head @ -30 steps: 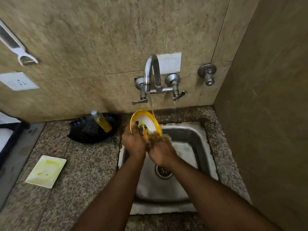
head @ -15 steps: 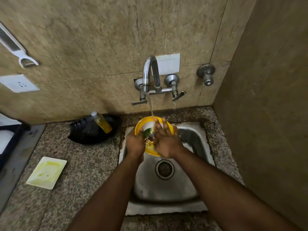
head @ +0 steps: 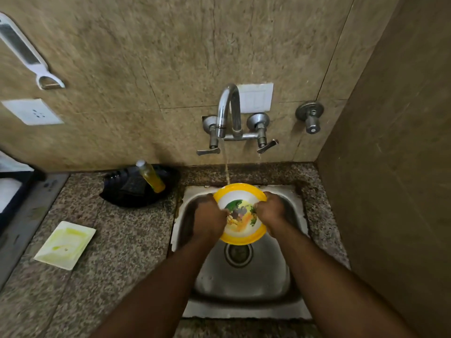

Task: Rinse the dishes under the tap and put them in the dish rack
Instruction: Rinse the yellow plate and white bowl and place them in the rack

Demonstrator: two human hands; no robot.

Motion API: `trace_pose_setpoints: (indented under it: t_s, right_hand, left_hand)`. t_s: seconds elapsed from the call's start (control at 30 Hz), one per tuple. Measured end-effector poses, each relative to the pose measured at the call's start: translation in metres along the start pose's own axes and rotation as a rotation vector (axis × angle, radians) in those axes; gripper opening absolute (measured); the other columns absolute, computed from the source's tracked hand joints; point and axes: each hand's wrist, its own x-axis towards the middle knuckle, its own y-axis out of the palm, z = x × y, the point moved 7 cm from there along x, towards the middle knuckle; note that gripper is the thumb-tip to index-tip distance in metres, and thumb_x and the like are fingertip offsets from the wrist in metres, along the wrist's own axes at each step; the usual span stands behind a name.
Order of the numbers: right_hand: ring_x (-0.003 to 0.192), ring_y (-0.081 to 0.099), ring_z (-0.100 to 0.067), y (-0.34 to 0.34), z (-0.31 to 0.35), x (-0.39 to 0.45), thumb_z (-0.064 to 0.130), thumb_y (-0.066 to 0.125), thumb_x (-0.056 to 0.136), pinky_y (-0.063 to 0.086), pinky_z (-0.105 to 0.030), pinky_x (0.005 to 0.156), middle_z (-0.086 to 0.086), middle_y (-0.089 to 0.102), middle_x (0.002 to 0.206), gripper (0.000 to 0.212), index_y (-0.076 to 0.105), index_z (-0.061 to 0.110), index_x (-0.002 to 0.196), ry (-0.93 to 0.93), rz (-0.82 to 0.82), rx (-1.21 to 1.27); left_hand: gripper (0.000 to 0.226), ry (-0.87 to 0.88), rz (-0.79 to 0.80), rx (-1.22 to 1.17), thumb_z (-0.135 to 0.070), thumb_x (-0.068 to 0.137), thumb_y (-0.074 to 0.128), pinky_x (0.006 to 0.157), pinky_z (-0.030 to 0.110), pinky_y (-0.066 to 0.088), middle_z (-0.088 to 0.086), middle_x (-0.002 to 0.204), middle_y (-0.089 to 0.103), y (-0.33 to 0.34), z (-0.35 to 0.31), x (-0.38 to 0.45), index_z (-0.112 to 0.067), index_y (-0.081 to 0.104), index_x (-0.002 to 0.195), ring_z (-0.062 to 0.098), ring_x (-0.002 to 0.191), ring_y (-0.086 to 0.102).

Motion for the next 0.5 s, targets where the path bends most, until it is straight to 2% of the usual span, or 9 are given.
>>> trace_pose_setpoints:
  t_s: [0.03,0.07,0.1,0.13,0.2,0.27,0.37,0.43,0.5]
  right_hand:
    - [0.105,0.065,-0.037,-0.003,-0.001,-0.002,0.007,0.059,0.089,0.050,-0.033,0.080,-0.016,0.070,0.117,0.030,0.069,0.010,0.118,0.009,-0.029,-0.020]
    - [0.105,0.064,-0.038,-0.006,0.000,-0.003,0.007,0.058,0.088,0.050,-0.033,0.080,-0.016,0.070,0.117,0.031,0.069,0.012,0.116,0.009,-0.058,-0.050]
    - [0.104,0.064,-0.038,-0.007,0.001,-0.003,0.007,0.057,0.087,0.051,-0.034,0.080,-0.016,0.070,0.117,0.031,0.068,0.012,0.115,0.010,-0.080,-0.069]
    - [0.105,0.064,-0.039,-0.008,0.002,-0.004,0.007,0.056,0.086,0.051,-0.034,0.081,-0.016,0.070,0.118,0.032,0.068,0.013,0.116,0.012,-0.100,-0.080]
    - [0.107,0.064,-0.039,-0.009,0.004,-0.005,0.008,0.055,0.086,0.050,-0.034,0.081,-0.016,0.069,0.120,0.035,0.067,0.015,0.119,0.022,-0.117,-0.101]
    - [0.110,0.063,-0.038,-0.009,0.000,-0.006,0.008,0.055,0.086,0.050,-0.034,0.083,-0.016,0.068,0.123,0.038,0.066,0.015,0.122,0.039,-0.135,-0.098]
    - [0.111,0.063,-0.038,-0.006,-0.006,-0.009,0.006,0.056,0.085,0.050,-0.035,0.088,-0.016,0.068,0.125,0.039,0.067,0.012,0.122,0.063,-0.142,-0.007]
    - [0.107,0.065,-0.038,0.002,-0.004,-0.013,0.006,0.058,0.084,0.050,-0.035,0.087,-0.016,0.070,0.118,0.033,0.068,0.010,0.115,0.055,-0.130,0.031]
    - [0.108,0.065,-0.038,0.008,0.001,-0.019,0.011,0.058,0.087,0.051,-0.036,0.088,-0.017,0.071,0.117,0.028,0.067,0.010,0.114,0.045,-0.144,0.043]
  left_hand:
    - [0.085,0.012,0.064,0.139,-0.046,0.096,0.063,0.116,0.044,0.035,0.031,0.155,0.040,0.013,-0.006,-0.008,0.007,0.030,0.154,0.043,0.144,0.040]
    - [0.092,0.035,0.106,0.227,-0.049,0.098,0.054,0.126,0.049,0.020,0.033,0.164,0.020,0.027,-0.009,-0.014,0.006,0.013,0.159,0.046,0.153,0.021]
    - [0.091,0.086,0.080,0.247,-0.050,0.097,0.049,0.127,0.054,0.008,0.033,0.166,0.009,0.036,-0.015,-0.021,0.002,0.011,0.161,0.048,0.156,0.010]
    - [0.084,0.161,0.051,0.227,-0.049,0.095,0.045,0.125,0.056,0.003,0.030,0.167,0.008,0.046,-0.020,-0.027,-0.004,0.021,0.161,0.047,0.156,0.009]
    - [0.073,0.326,0.123,0.204,-0.047,0.095,0.027,0.124,0.052,0.000,0.020,0.169,0.009,0.064,-0.032,-0.039,-0.014,0.032,0.160,0.041,0.157,0.014]
    - [0.068,0.439,0.324,0.137,-0.043,0.100,0.016,0.128,0.048,-0.004,0.008,0.171,0.002,0.080,-0.040,-0.045,-0.020,0.020,0.164,0.029,0.160,0.004]
    - [0.053,0.619,0.422,-0.084,-0.027,0.108,0.035,0.128,0.037,-0.009,0.013,0.170,0.009,0.076,-0.059,-0.044,-0.012,0.035,0.159,0.025,0.158,-0.004]
    - [0.052,0.532,0.400,-0.147,-0.022,0.110,0.038,0.128,0.036,-0.008,0.011,0.169,0.003,0.071,-0.057,-0.032,-0.009,0.029,0.160,0.025,0.158,-0.005]
    - [0.064,0.407,0.331,-0.066,-0.038,0.108,0.028,0.130,0.044,0.003,0.006,0.172,-0.001,0.065,-0.047,-0.015,-0.011,0.016,0.164,0.027,0.160,0.000]
